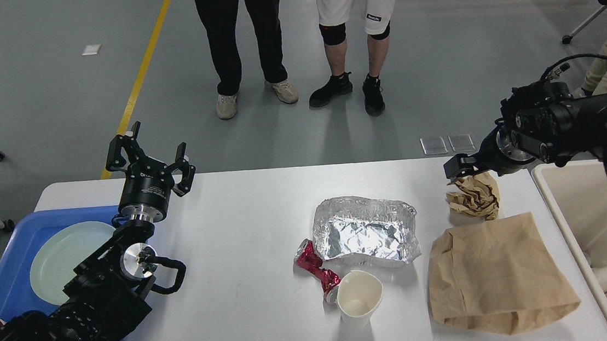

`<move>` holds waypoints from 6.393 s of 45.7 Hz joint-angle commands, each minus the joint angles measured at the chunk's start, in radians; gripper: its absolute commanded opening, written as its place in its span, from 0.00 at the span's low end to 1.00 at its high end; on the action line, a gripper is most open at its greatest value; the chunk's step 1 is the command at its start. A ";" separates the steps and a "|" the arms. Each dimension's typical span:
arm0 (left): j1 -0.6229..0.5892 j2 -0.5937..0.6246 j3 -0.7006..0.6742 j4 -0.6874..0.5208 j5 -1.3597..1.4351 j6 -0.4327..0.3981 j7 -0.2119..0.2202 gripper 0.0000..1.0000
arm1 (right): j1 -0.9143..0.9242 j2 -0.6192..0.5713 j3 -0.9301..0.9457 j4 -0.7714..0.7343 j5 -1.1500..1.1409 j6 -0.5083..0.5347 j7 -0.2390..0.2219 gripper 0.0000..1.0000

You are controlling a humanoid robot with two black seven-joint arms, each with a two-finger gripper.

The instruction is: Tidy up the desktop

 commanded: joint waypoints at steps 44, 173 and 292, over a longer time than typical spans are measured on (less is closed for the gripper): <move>0.000 0.000 0.000 0.000 0.000 0.000 0.001 0.97 | -0.349 0.001 0.133 -0.229 0.001 -0.284 0.001 1.00; 0.000 0.000 0.000 0.000 0.000 0.000 -0.001 0.97 | 0.729 -0.022 -0.028 0.094 -0.054 0.515 -0.007 1.00; 0.000 0.000 0.000 0.000 0.000 0.000 -0.001 0.97 | -0.432 0.044 0.162 -0.370 -0.031 -0.303 -0.007 1.00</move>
